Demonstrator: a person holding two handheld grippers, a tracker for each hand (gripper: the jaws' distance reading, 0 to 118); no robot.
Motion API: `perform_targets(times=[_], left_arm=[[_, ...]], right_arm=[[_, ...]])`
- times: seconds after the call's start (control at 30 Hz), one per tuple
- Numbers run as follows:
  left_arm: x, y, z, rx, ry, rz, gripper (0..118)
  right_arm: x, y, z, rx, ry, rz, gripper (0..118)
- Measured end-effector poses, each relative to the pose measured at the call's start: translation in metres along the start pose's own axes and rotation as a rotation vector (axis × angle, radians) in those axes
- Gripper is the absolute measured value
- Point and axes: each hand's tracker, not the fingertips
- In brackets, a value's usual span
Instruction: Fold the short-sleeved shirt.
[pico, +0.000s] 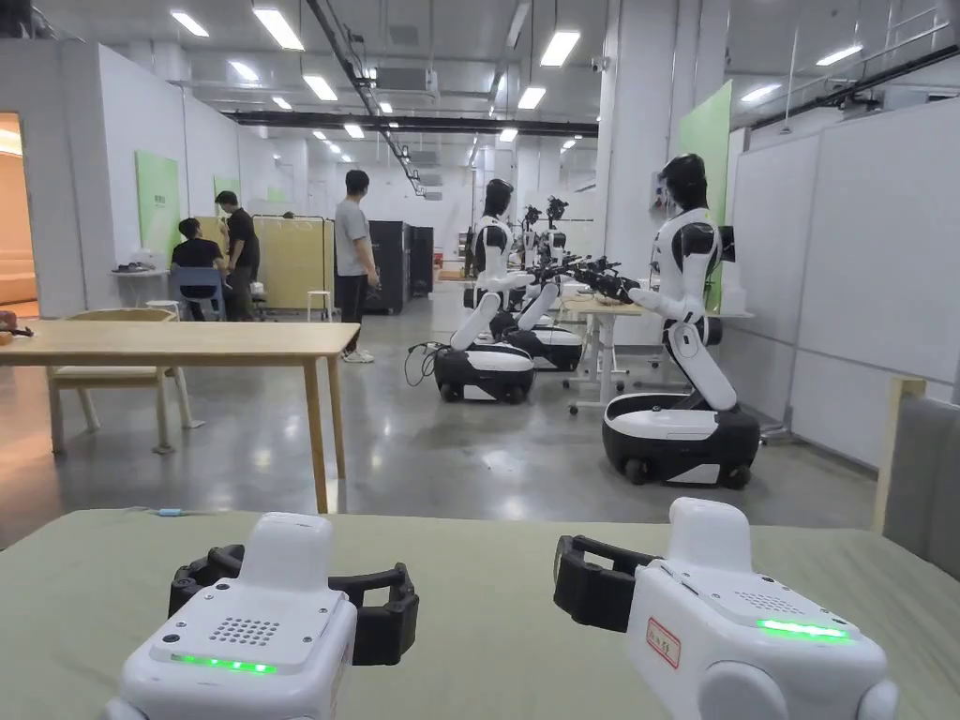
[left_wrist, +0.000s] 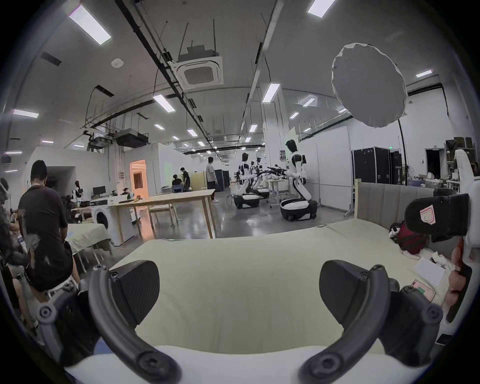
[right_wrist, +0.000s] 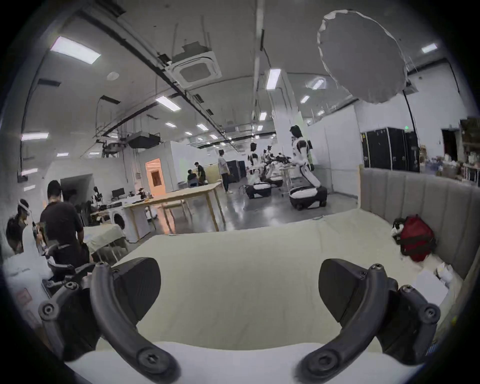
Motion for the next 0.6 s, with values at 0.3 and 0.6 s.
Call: perform_targets(times=[0.3, 0.6], left_arm=[[0.000, -0.001, 0.000, -0.010, -0.004, 0.012, 118], [0.005, 0.001, 0.002, 0.004, -0.008, 0.001, 118]], right_arm=[[0.002, 0.009, 0.005, -0.045, -0.019, -0.106, 118], [-0.001, 0.017, 0.006, -0.062, -0.029, -0.127, 118]])
